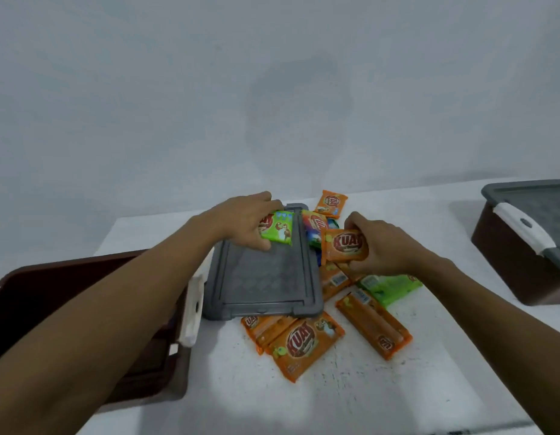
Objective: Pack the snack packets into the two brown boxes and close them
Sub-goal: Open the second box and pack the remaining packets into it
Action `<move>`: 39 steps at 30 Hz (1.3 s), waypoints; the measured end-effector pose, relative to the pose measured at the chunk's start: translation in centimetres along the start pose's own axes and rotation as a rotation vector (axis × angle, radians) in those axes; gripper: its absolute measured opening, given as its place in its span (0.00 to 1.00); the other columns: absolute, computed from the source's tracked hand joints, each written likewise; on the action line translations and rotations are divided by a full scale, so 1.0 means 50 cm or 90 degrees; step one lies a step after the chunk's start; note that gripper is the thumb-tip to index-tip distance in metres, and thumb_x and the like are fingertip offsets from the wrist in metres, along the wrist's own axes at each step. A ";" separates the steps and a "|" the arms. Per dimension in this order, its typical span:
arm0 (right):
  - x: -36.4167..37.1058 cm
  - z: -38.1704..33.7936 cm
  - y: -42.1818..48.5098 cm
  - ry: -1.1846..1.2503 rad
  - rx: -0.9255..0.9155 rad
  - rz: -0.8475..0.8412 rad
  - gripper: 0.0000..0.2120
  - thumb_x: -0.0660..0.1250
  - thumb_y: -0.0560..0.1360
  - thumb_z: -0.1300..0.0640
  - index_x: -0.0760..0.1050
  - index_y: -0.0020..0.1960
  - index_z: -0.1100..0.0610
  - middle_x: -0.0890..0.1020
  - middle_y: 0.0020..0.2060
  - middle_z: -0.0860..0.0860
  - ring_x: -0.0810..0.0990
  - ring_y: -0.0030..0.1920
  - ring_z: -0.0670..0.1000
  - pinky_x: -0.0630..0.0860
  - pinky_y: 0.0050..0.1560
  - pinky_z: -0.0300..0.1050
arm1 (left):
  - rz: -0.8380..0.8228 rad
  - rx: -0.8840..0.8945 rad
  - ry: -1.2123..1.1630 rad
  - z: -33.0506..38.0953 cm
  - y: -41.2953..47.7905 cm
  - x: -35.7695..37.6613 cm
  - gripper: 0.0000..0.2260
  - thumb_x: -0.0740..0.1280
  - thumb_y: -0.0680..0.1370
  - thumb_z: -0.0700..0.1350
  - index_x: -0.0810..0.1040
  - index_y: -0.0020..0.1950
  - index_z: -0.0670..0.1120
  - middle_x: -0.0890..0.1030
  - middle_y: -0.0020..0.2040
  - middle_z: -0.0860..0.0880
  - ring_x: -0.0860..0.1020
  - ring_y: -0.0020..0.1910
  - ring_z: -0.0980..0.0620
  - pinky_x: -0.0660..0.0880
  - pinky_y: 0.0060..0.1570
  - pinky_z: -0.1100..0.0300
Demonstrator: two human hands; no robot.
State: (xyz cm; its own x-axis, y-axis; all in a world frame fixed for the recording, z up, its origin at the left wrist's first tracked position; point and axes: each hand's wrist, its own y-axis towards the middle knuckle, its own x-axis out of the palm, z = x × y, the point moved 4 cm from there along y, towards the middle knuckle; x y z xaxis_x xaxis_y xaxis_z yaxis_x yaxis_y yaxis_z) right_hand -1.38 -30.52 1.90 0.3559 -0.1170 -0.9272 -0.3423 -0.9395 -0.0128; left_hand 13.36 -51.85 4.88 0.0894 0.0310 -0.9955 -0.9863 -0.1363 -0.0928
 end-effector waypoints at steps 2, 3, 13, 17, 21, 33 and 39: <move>-0.004 -0.055 0.012 -0.004 -0.028 0.022 0.31 0.70 0.63 0.38 0.62 0.62 0.44 0.80 0.48 0.44 0.79 0.41 0.45 0.75 0.40 0.42 | 0.027 -0.009 -0.007 -0.017 -0.054 -0.025 0.35 0.64 0.62 0.63 0.70 0.65 0.48 0.71 0.49 0.51 0.72 0.45 0.51 0.71 0.44 0.56; -0.005 -0.080 0.018 -0.017 -0.039 0.032 0.33 0.66 0.63 0.36 0.63 0.64 0.44 0.79 0.47 0.44 0.78 0.41 0.45 0.73 0.39 0.42 | 0.039 -0.011 -0.010 -0.024 -0.078 -0.035 0.34 0.63 0.61 0.64 0.72 0.63 0.48 0.72 0.48 0.51 0.73 0.45 0.50 0.72 0.44 0.55; 0.038 -0.476 0.098 0.140 -0.210 -0.010 0.11 0.58 0.79 0.42 0.74 0.55 0.45 0.79 0.46 0.41 0.77 0.47 0.38 0.69 0.44 0.34 | -0.025 -0.183 -0.242 -0.201 -0.447 -0.058 0.16 0.54 0.81 0.57 0.72 0.55 0.46 0.78 0.48 0.47 0.76 0.47 0.49 0.72 0.51 0.53; 0.048 -0.584 0.102 0.158 -0.257 -0.075 0.07 0.62 0.80 0.48 0.74 0.55 0.48 0.80 0.46 0.43 0.79 0.45 0.41 0.74 0.43 0.37 | -0.141 -0.171 -0.290 -0.228 -0.527 -0.009 0.07 0.59 0.83 0.47 0.73 0.50 0.45 0.75 0.41 0.50 0.73 0.39 0.53 0.71 0.39 0.61; 0.126 -0.675 0.118 -0.051 -0.286 -0.217 0.09 0.63 0.80 0.49 0.75 0.57 0.51 0.80 0.49 0.47 0.79 0.47 0.46 0.76 0.45 0.43 | -0.233 -0.156 -0.260 -0.258 -0.580 0.062 0.05 0.63 0.81 0.48 0.76 0.49 0.48 0.81 0.46 0.45 0.79 0.43 0.47 0.76 0.45 0.51; 0.299 -0.684 0.102 -0.299 -0.153 -0.344 0.13 0.64 0.78 0.51 0.76 0.61 0.51 0.76 0.57 0.54 0.77 0.52 0.55 0.75 0.52 0.49 | -0.290 -0.107 -0.054 -0.236 -0.598 0.154 0.10 0.70 0.76 0.48 0.82 0.57 0.54 0.75 0.58 0.48 0.76 0.54 0.47 0.75 0.53 0.55; 0.299 -0.683 0.090 -0.322 -0.164 -0.400 0.15 0.64 0.78 0.51 0.76 0.64 0.47 0.74 0.61 0.53 0.75 0.57 0.56 0.74 0.58 0.52 | -0.321 -0.098 -0.105 -0.244 -0.602 0.158 0.09 0.69 0.78 0.45 0.82 0.56 0.52 0.77 0.58 0.49 0.74 0.51 0.53 0.73 0.47 0.61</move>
State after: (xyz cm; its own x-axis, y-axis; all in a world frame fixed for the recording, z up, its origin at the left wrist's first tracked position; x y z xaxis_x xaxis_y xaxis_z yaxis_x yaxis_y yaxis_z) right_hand 32.09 -47.50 0.78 -0.0396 0.5517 -0.8331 0.0203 -0.8331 -0.5527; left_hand 45.44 -59.57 -0.42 0.5104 0.2837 -0.8118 -0.7939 -0.2074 -0.5717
